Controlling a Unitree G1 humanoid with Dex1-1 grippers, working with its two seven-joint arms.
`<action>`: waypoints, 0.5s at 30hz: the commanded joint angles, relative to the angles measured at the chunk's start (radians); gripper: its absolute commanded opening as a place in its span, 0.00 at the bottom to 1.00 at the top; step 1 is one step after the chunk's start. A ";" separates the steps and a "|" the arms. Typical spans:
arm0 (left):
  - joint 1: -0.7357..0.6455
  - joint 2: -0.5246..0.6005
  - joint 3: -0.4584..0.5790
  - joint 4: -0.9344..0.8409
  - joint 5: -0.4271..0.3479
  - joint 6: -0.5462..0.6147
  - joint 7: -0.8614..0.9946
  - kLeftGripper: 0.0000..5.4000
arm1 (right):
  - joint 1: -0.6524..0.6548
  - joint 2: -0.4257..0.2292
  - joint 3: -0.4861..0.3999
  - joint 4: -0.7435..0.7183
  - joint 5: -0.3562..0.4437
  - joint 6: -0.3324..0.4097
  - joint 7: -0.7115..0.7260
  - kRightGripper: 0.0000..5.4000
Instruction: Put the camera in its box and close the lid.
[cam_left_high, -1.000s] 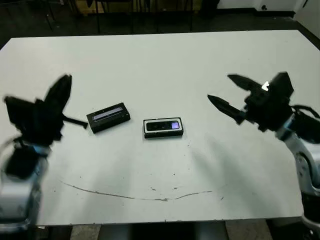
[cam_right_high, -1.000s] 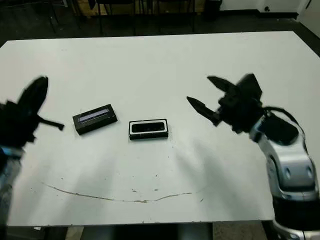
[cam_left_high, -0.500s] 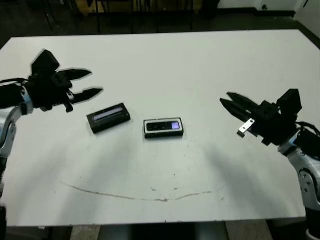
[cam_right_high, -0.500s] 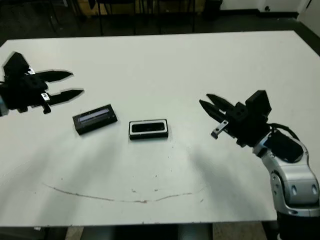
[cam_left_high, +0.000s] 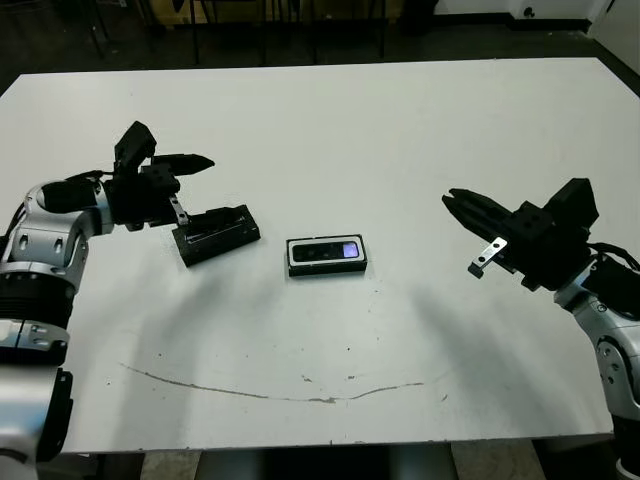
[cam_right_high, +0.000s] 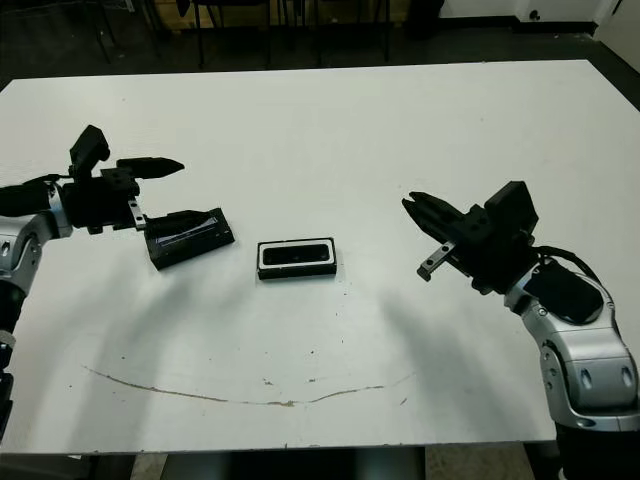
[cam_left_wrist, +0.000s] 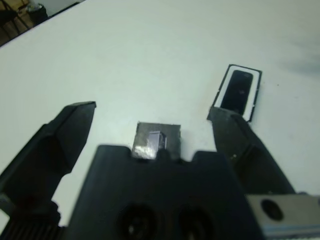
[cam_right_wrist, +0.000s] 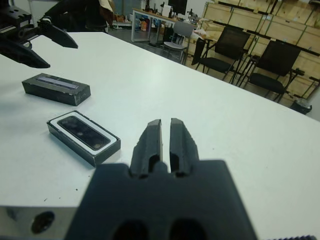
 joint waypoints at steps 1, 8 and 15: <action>0.019 0.003 -0.011 0.029 0.030 0.004 0.000 1.00 | 0.013 -0.003 0.011 0.026 -0.006 -0.019 -0.001 0.00; 0.000 0.001 -0.026 0.089 0.075 0.005 0.008 1.00 | 0.016 0.001 0.015 0.049 0.001 -0.037 0.000 0.00; -0.049 0.005 -0.055 0.196 0.136 -0.017 -0.016 1.00 | 0.017 0.006 0.010 0.088 0.023 -0.070 0.024 0.00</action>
